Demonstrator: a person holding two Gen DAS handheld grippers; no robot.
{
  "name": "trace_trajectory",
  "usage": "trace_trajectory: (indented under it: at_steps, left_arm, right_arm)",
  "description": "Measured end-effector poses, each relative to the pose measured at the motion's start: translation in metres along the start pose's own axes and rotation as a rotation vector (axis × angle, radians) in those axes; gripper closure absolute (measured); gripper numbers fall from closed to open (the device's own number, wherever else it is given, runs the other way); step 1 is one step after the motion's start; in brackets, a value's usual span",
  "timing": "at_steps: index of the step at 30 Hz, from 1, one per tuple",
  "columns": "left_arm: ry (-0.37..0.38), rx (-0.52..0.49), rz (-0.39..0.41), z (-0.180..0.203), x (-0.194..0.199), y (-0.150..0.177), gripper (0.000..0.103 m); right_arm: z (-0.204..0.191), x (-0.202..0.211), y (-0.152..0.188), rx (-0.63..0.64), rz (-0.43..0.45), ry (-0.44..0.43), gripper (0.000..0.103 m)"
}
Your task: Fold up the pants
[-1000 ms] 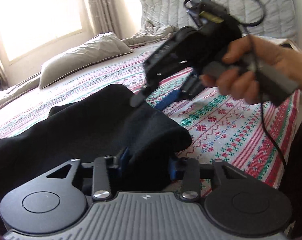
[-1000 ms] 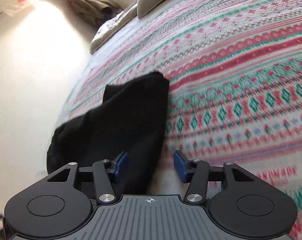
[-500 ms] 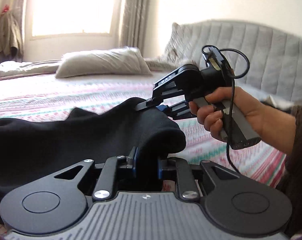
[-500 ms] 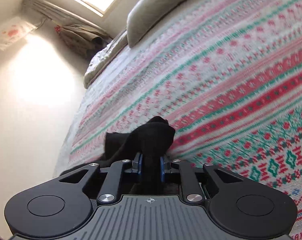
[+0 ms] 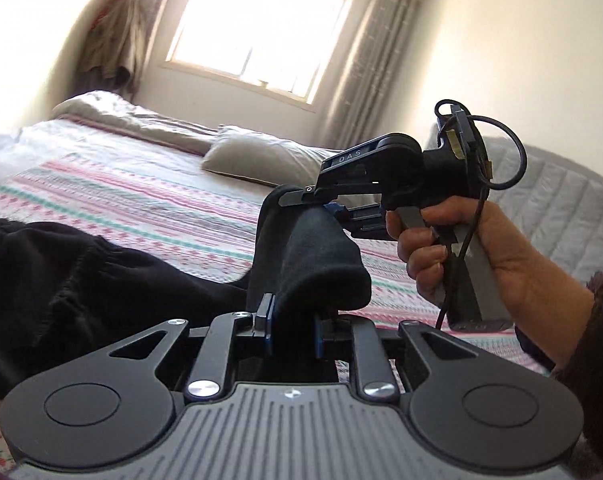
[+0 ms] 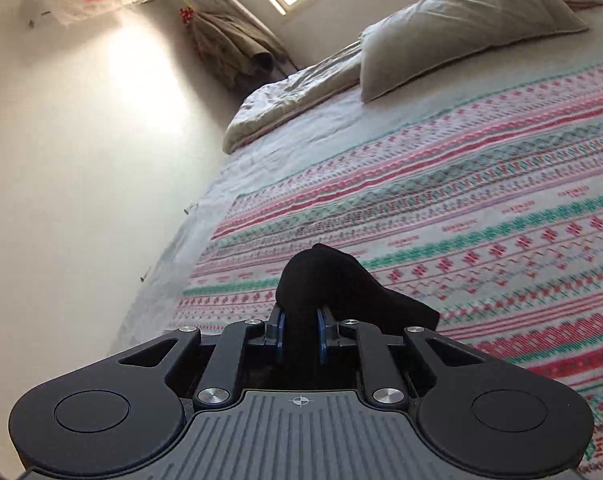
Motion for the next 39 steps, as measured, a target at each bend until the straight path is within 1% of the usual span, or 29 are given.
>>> trace_trajectory:
  at_steps: [5,13,16,21,24,25,28,32,35,36,37,38,39]
  left_arm:
    - [-0.042,0.112,0.035,-0.028,0.009,-0.013,0.076]
    - [-0.098,0.282,0.101,-0.063,0.035,-0.024,0.076]
    - [-0.113,0.362,0.129,-0.080,0.049,-0.027,0.076]
    - [-0.164,0.498,0.175,-0.110,0.064,-0.030,0.076]
    - [-0.215,0.601,0.191,-0.129,0.071,-0.026,0.076]
    - [-0.234,0.633,0.193,-0.129,0.078,-0.021,0.076]
    - [-0.299,0.715,0.201,-0.148,0.084,-0.017,0.076]
    - [-0.388,0.753,0.210,-0.158,0.090,-0.012,0.075]
    - [-0.447,0.785,0.204,-0.167,0.089,-0.010,0.072]
    - [-0.467,0.794,0.200,-0.170,0.089,-0.009,0.069]
    - [-0.490,0.797,0.197,-0.172,0.090,-0.008,0.064]
    - [-0.525,0.787,0.195,-0.174,0.092,-0.008,0.060]
    - [-0.573,0.767,0.202,-0.177,0.096,-0.008,0.052]
  right_arm:
    - [-0.043,-0.026,0.001,0.072,-0.014,0.001,0.088]
    - [-0.099,-0.061,0.006,0.131,-0.026,-0.018,0.089]
    - [-0.120,-0.074,0.010,0.153,-0.038,-0.024,0.090]
    - [-0.156,-0.101,0.019,0.180,-0.058,-0.040,0.090]
    - [-0.174,-0.123,0.029,0.194,-0.074,-0.034,0.090]
    - [-0.179,-0.130,0.033,0.194,-0.082,-0.030,0.090]
    - [-0.190,-0.152,0.045,0.191,-0.100,-0.009,0.090]
    - [-0.200,-0.172,0.057,0.178,-0.118,-0.007,0.089]
    - [-0.205,-0.184,0.065,0.173,-0.123,-0.007,0.089]
    - [-0.207,-0.187,0.068,0.177,-0.123,-0.006,0.087]
    - [-0.207,-0.189,0.070,0.178,-0.123,-0.006,0.083]
    - [-0.208,-0.191,0.072,0.175,-0.124,-0.012,0.081]
    - [-0.208,-0.191,0.072,0.168,-0.124,-0.025,0.076]
Point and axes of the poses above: each gripper's, at about its wrist camera, not at the fingertips, and x roughly against the way its jaws point, z to its right, y to its underside, the point moved 6 cm from there along -x, roughly the way its jaws point, and after that the axes turned 7 degrees about y, right-handed, at the moved point
